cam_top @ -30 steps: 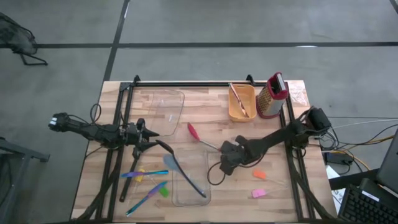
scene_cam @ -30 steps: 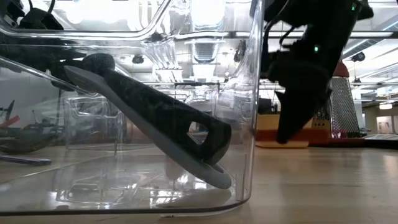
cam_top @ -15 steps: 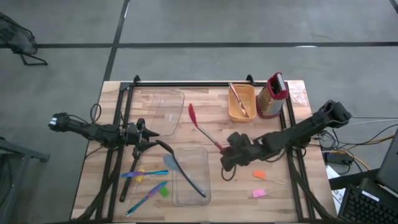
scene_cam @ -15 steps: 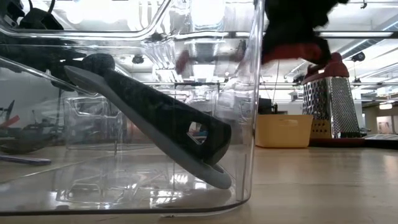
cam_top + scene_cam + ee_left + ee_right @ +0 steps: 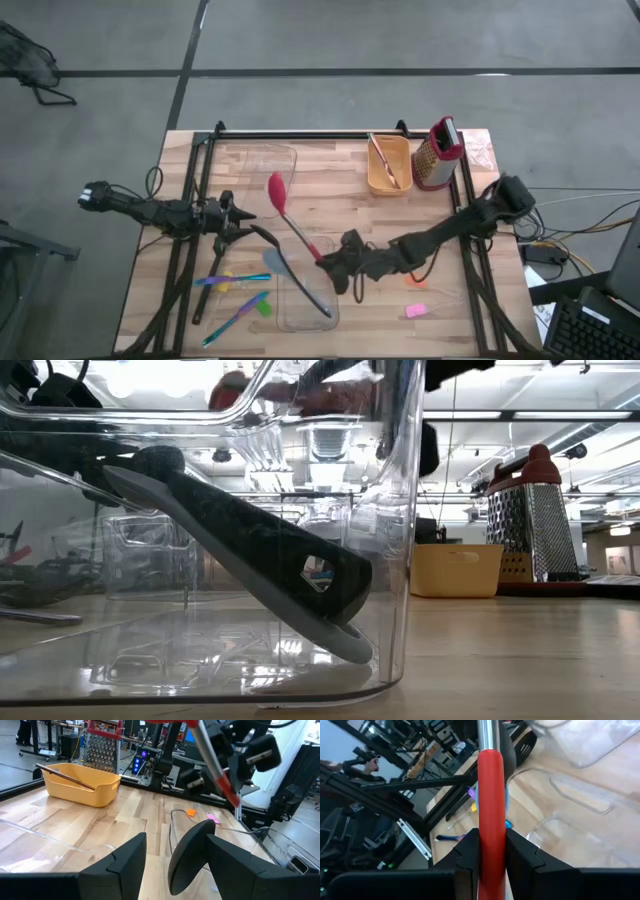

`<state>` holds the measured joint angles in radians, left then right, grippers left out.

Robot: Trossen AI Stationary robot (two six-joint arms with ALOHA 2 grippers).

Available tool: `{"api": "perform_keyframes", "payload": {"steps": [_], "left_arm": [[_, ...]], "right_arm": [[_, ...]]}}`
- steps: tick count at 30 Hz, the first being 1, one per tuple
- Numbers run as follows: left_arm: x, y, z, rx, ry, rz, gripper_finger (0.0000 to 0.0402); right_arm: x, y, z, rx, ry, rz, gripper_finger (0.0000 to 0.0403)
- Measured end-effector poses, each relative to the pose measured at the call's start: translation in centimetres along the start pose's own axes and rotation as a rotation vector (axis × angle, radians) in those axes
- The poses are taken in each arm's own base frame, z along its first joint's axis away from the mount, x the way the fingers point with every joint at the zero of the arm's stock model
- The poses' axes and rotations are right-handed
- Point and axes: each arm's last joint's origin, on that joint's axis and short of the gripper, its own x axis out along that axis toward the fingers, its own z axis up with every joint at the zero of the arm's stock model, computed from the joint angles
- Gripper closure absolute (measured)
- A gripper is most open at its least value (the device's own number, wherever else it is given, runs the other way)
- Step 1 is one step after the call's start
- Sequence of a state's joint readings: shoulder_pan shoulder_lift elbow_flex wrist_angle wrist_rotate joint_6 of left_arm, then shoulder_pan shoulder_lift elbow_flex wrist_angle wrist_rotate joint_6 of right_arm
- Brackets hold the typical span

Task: Pick & Place Kitchen Items
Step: Put the red serving spoon into the bottom transparent bin

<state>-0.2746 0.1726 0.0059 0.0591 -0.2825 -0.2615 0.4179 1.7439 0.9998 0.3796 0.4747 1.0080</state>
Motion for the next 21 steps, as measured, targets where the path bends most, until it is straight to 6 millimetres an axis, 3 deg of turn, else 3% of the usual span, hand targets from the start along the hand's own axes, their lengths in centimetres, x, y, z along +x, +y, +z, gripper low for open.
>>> {"api": "perform_keyframes", "payload": {"steps": [10, 21], "left_arm": [[0.0, 0.0, 0.0, 0.001, 0.002, 0.0, 0.0193], [0.0, 0.0, -0.1, 0.002, 0.006, -0.002, 0.0193]], "right_arm": [[3.4, -0.2, -3.1, 0.067, 0.044, -0.025, 0.0339], [3.9, 1.2, -6.0, 0.091, 0.185, -0.111, 0.0337]]}}
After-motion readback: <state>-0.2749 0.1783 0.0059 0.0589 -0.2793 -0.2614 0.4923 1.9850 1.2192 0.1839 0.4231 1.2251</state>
